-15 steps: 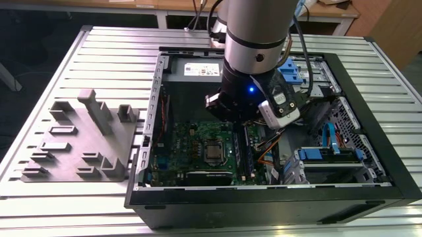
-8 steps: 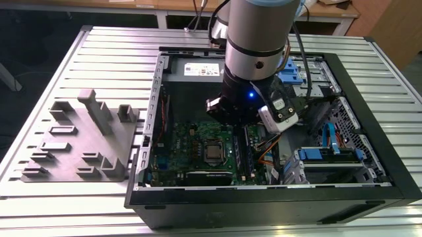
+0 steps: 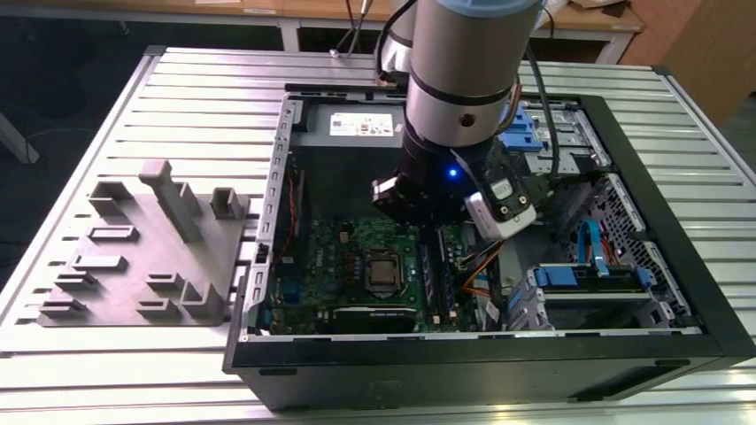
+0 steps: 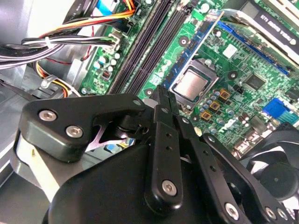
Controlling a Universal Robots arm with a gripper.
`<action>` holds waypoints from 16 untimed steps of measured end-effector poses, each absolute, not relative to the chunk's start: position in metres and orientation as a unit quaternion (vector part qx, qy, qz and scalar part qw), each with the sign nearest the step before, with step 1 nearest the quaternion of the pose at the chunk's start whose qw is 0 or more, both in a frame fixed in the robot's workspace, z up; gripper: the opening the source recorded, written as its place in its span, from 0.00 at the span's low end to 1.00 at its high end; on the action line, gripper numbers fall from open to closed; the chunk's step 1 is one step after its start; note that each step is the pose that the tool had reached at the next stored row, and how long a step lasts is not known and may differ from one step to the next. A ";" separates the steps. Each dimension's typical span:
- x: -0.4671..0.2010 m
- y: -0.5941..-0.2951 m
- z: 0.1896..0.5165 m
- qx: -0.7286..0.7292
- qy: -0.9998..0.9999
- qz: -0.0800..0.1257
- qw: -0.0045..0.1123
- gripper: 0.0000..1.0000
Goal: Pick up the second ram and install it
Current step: 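Insert the second ram into the second slot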
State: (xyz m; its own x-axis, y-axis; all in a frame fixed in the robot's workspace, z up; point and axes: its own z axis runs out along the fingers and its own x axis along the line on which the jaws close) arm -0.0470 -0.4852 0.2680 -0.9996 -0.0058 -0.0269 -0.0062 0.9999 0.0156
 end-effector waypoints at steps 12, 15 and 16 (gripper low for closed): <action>-0.045 -0.485 0.259 -0.003 1.000 0.008 0.013 0.08; -0.039 -0.485 0.259 -0.003 1.000 0.008 0.012 0.08; -0.038 -0.485 0.258 -0.003 1.000 0.008 0.012 0.08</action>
